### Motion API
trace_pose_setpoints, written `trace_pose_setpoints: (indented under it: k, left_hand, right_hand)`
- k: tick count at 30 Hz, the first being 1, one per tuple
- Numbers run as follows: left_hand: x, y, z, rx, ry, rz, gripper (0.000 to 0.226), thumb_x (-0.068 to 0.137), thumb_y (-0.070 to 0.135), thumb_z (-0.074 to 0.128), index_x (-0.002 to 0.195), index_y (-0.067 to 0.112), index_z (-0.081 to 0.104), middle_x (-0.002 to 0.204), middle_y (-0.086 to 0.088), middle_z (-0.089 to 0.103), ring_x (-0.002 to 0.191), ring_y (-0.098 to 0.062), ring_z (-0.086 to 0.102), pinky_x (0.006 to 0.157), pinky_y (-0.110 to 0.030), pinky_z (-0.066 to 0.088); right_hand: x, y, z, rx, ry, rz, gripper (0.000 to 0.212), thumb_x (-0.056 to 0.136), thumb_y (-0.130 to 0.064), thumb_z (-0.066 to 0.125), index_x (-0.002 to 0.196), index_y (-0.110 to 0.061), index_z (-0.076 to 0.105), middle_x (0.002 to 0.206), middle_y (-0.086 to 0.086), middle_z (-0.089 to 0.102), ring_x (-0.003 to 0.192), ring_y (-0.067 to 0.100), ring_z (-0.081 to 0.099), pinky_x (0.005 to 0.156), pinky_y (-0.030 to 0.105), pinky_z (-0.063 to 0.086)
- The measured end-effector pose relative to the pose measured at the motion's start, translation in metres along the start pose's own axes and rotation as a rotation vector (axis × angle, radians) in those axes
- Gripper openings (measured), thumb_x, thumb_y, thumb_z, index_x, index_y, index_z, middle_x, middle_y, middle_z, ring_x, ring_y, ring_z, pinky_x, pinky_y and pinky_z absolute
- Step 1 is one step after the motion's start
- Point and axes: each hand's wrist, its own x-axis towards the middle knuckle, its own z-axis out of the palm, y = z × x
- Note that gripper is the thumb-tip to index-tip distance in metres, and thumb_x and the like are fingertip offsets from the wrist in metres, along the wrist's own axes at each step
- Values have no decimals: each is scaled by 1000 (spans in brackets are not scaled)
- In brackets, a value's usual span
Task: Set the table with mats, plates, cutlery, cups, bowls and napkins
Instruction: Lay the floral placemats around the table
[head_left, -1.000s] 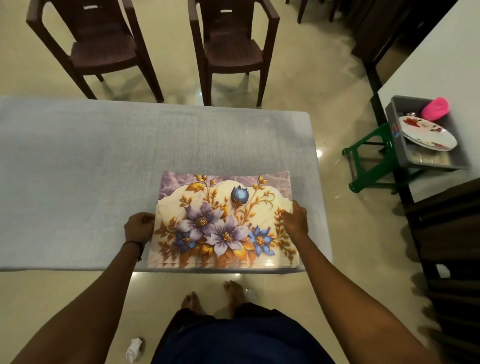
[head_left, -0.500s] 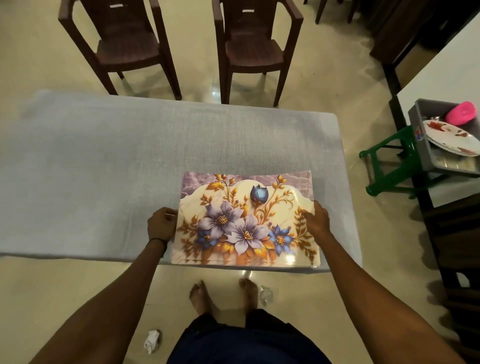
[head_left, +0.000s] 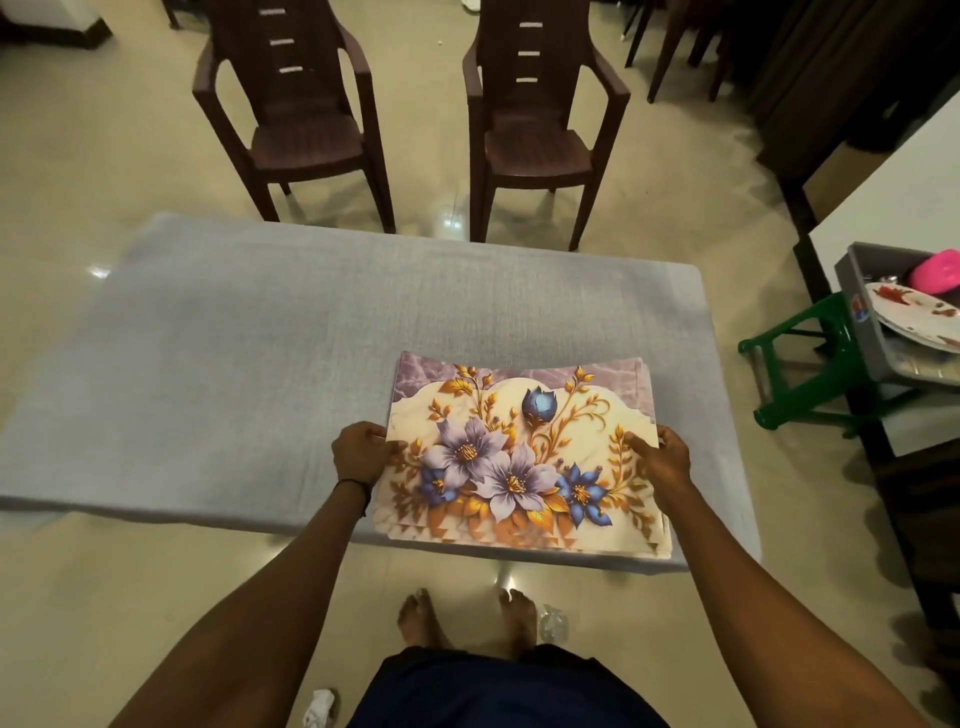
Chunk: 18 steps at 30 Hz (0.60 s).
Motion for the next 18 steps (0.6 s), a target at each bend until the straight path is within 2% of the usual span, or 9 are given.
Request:
trace_pose_setpoints:
  k: [4,7,10,13,18]
  left_hand:
    - [4,-11,-2,-60,-49,-9,33,65,25,89,84,4,72,88,-11,73,84,-27,68,72,-29,48]
    - [11,-19,-9,-121,-74,-21,30,70,22,87,86,2,70,90,-13,72,85,-28,66,71,-29,47]
    - [18,-24,-15,-135,-106,-23,27,75,19,83,90,3,66,94,-14,70,82,-23,60,71,-27,42]
    - [20,-32,-23,-128,-125,-12,22,79,15,79,90,7,61,97,-16,68,84,-23,58,72,-28,40]
    - [29,-44,-43,-113,-124,-18,19,85,9,72,93,7,54,103,-23,65,97,-35,61,74,-30,40]
  right_hand:
    - [-21,-3,-1,-20,-126,7,44,86,-32,75,123,-15,58,114,7,67,102,29,66,93,46,55]
    - [-28,1,-2,-86,-228,29,53,87,-33,73,134,-19,52,125,9,65,108,30,66,95,52,54]
    - [-23,11,-3,-89,-196,-2,46,96,-33,62,138,-19,49,130,12,62,112,33,63,98,57,51]
    - [-51,-6,5,-42,-186,-28,48,95,-33,64,138,-16,50,126,10,63,111,32,63,99,52,50]
    - [-50,-1,11,-16,-268,-4,71,73,-65,75,130,-27,54,122,6,67,108,31,67,98,56,50]
